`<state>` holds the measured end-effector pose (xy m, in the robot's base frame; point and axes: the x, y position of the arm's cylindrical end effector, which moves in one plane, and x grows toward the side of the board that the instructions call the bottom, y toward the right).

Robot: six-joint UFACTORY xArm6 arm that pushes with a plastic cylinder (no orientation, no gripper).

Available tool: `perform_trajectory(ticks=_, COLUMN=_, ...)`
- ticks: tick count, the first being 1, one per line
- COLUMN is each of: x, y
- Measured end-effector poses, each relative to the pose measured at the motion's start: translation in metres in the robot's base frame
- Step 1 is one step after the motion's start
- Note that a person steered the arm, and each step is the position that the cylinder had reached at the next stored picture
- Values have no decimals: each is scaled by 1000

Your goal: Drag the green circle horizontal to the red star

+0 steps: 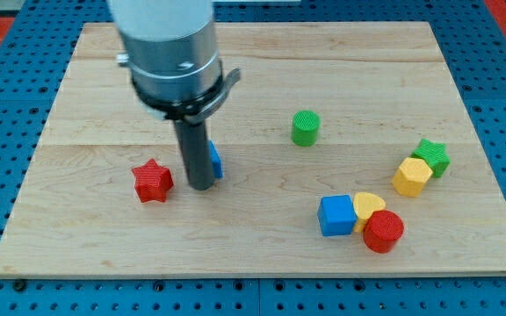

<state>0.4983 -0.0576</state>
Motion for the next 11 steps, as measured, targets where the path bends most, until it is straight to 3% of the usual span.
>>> perform_trajectory(ticks=2, x=-101, y=27)
perform_trajectory(ticks=3, x=-116, y=92)
perform_trajectory(ticks=4, x=-97, y=164)
perform_trajectory(ticks=5, x=-81, y=116)
perform_trajectory(ticks=6, x=-101, y=86)
perform_trajectory(ticks=8, x=-40, y=33)
perform_trajectory(ticks=10, x=-26, y=35)
perform_trajectory(ticks=11, x=-40, y=87)
